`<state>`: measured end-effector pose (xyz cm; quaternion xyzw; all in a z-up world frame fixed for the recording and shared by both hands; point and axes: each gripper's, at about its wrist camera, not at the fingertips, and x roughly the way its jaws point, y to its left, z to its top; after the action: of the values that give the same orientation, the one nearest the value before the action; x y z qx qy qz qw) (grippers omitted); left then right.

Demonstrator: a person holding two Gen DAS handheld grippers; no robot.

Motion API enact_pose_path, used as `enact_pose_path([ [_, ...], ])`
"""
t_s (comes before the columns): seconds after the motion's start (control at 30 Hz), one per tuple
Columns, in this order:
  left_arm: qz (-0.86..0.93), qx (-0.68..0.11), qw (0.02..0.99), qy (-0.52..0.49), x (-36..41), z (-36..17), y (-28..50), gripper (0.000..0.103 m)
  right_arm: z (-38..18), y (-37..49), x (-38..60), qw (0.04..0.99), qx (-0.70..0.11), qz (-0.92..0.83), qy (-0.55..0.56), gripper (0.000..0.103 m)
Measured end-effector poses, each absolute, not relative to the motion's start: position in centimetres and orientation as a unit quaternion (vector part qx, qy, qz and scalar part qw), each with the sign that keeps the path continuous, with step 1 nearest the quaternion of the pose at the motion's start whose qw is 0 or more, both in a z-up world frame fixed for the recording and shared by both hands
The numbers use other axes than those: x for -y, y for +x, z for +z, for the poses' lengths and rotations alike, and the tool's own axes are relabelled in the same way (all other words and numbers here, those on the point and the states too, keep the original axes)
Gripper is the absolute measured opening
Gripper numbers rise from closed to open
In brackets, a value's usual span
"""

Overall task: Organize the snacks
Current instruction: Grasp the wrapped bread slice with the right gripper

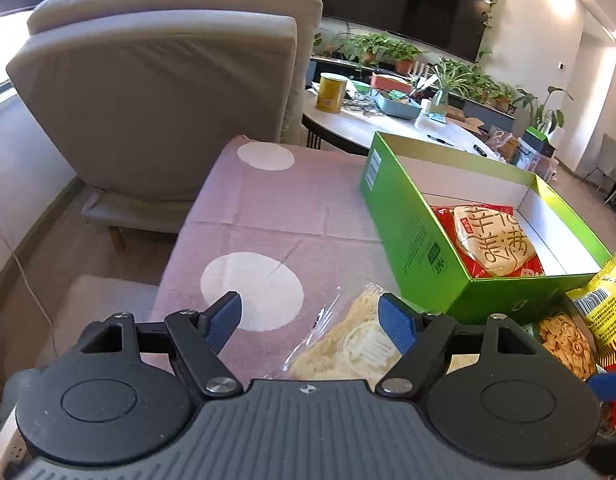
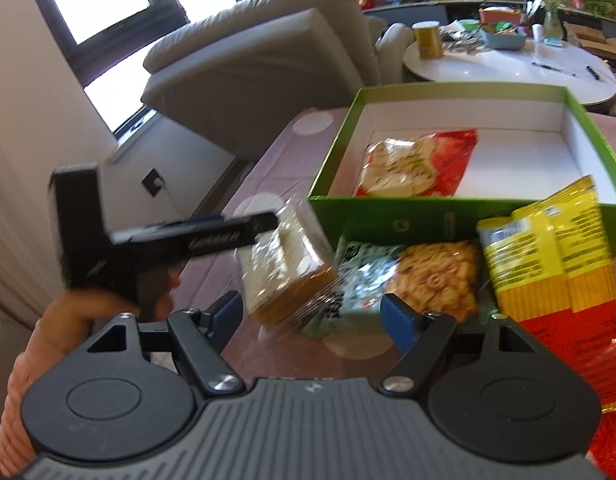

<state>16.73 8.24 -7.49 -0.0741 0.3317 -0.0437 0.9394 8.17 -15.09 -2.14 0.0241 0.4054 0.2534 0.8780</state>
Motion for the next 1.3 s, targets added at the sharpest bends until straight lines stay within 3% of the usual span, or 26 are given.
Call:
enact_pose_path([
  [0.3, -0.138, -0.346, 0.923, -0.102, -9.2, -8.2, 13.8, 0.074, -3.4, 8.5, 14.5, 0.868, -0.427, 0.251, 0.027, 0.075],
  [0.8, -0.185, -0.367, 0.911, -0.021, -6.8, -7.6, 7.1, 0.077, -4.6, 7.6, 15.6, 0.862, -0.447, 0.235, 0.049, 0.075],
  [1.0, -0.162, -0.341, 0.925, -0.037, -8.5, -6.9, 7.0, 0.085, -5.1, 7.8, 15.3, 0.86, -0.452, 0.23, 0.05, 0.075],
  [1.3, -0.167, -0.357, 0.917, -0.07, -9.4, -8.7, 8.3, 0.086, -5.7, 8.7, 14.4, 0.857, -0.464, 0.221, 0.05, 0.075],
])
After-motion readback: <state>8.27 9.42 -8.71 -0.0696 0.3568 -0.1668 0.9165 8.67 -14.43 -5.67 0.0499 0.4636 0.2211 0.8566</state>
